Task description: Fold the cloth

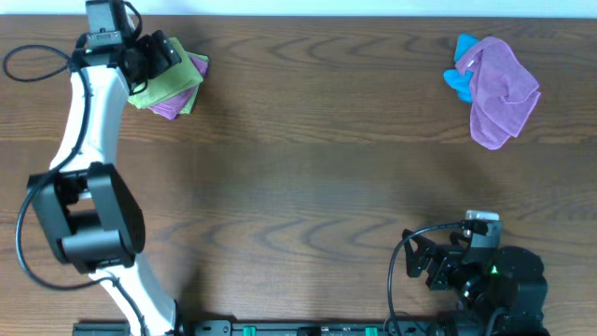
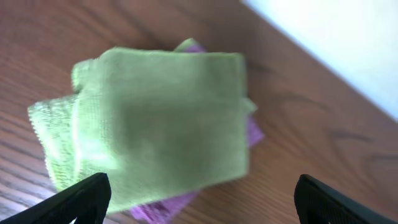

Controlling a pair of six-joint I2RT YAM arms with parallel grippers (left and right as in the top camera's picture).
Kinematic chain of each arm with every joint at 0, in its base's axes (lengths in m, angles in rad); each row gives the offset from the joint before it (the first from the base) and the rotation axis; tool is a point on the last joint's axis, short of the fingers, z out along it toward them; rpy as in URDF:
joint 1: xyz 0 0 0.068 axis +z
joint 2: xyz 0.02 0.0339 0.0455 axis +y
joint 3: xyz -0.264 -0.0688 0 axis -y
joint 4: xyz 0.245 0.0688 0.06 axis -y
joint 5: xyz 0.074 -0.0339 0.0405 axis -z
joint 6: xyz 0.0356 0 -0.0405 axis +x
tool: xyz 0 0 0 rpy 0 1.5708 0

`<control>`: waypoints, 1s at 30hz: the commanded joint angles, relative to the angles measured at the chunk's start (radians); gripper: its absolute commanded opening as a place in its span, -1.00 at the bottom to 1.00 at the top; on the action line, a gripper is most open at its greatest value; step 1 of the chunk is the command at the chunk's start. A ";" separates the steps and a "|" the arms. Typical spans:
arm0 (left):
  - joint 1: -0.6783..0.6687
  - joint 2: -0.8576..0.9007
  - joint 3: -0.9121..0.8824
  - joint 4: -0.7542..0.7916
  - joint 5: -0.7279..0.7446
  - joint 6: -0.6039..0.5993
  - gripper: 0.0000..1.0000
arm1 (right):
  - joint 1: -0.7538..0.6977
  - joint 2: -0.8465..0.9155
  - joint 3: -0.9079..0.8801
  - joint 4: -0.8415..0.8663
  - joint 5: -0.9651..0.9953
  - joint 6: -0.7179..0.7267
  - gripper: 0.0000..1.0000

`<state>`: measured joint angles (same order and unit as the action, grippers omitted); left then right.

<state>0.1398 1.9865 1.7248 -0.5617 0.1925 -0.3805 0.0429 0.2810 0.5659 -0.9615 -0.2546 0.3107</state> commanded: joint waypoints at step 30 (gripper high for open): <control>-0.003 -0.749 -0.558 -0.065 -0.061 0.209 0.91 | -0.007 -0.007 -0.004 -0.001 -0.005 0.014 0.98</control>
<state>0.1398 1.3342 1.2861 -0.6727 0.1493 -0.1963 0.0425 0.2810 0.5652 -0.9611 -0.2546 0.3107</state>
